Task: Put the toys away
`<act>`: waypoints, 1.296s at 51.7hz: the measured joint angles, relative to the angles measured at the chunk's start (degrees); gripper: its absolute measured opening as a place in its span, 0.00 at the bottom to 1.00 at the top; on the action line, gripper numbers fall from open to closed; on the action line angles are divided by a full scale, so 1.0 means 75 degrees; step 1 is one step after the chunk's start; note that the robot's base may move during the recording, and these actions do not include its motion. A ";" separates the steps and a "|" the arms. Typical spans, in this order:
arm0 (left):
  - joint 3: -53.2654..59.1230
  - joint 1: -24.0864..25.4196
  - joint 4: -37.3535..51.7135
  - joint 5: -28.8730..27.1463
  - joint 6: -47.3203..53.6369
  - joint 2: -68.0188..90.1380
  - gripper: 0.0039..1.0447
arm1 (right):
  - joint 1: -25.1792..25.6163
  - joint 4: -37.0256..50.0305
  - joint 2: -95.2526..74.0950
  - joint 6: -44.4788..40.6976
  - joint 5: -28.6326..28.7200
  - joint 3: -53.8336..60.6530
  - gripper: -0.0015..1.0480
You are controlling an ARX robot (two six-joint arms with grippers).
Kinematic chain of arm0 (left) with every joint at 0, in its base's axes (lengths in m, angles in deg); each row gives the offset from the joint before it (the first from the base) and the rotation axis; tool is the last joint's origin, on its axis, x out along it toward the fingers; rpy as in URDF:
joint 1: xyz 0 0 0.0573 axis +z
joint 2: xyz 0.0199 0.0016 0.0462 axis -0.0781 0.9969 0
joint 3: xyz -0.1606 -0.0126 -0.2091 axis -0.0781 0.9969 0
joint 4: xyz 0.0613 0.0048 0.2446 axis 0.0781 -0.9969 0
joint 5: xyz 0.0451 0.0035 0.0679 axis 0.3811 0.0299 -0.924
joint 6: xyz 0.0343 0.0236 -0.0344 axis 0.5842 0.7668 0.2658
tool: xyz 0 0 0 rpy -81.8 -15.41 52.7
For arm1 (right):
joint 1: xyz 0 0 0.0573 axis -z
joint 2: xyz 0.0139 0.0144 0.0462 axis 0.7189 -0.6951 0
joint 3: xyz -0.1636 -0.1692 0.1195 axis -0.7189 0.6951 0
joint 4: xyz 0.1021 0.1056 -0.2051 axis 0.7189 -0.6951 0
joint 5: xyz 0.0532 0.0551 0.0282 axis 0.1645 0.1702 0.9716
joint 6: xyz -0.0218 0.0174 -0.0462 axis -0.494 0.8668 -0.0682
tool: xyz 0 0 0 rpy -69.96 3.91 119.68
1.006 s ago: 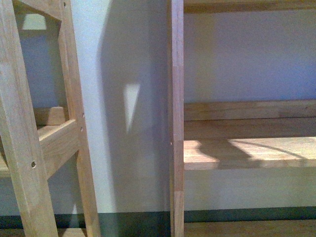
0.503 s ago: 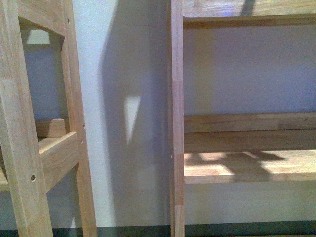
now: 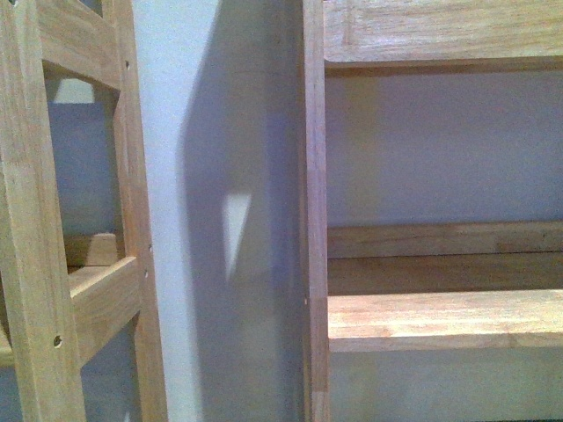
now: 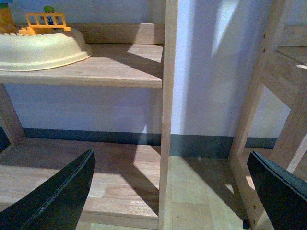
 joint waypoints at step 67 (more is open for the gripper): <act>0.0000 -0.0003 0.0000 0.0000 0.0000 0.0000 0.94 | -0.0653 -0.2375 0.5744 -0.0769 -0.0367 0.6155 0.03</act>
